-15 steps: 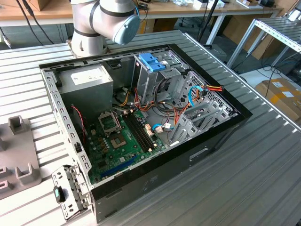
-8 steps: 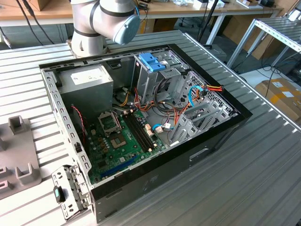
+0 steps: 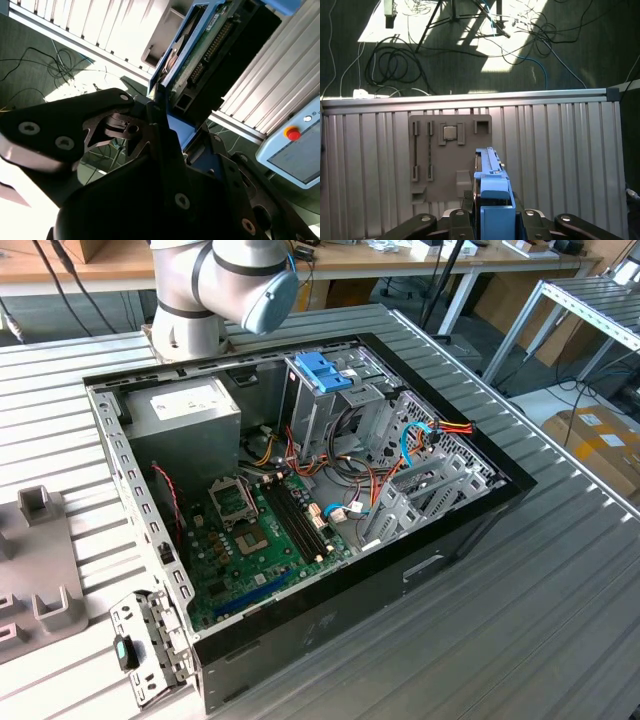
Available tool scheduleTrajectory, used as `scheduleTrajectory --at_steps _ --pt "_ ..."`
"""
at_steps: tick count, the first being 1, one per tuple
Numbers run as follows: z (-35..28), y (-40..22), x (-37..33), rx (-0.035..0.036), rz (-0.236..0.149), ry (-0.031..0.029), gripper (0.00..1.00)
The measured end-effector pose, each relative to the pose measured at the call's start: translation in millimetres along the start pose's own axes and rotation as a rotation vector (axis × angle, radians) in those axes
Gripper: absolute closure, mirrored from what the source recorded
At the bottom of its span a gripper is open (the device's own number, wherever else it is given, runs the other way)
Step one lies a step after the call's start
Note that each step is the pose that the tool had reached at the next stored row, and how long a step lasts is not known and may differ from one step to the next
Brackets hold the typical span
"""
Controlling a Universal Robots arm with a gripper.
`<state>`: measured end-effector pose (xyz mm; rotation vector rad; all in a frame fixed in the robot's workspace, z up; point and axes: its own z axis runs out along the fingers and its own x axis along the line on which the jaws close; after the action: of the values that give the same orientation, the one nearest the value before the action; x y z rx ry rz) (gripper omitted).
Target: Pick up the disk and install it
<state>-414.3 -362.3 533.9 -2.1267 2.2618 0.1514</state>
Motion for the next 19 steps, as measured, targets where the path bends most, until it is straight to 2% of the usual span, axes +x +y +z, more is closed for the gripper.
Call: scheduleTrajectory --at_steps 13,19 --pt "-0.8 -2.8 18.4 0.0001 0.000 0.0000 0.63" --pt "-0.5 -7.7 19.5 0.0000 0.000 0.0000 0.63"
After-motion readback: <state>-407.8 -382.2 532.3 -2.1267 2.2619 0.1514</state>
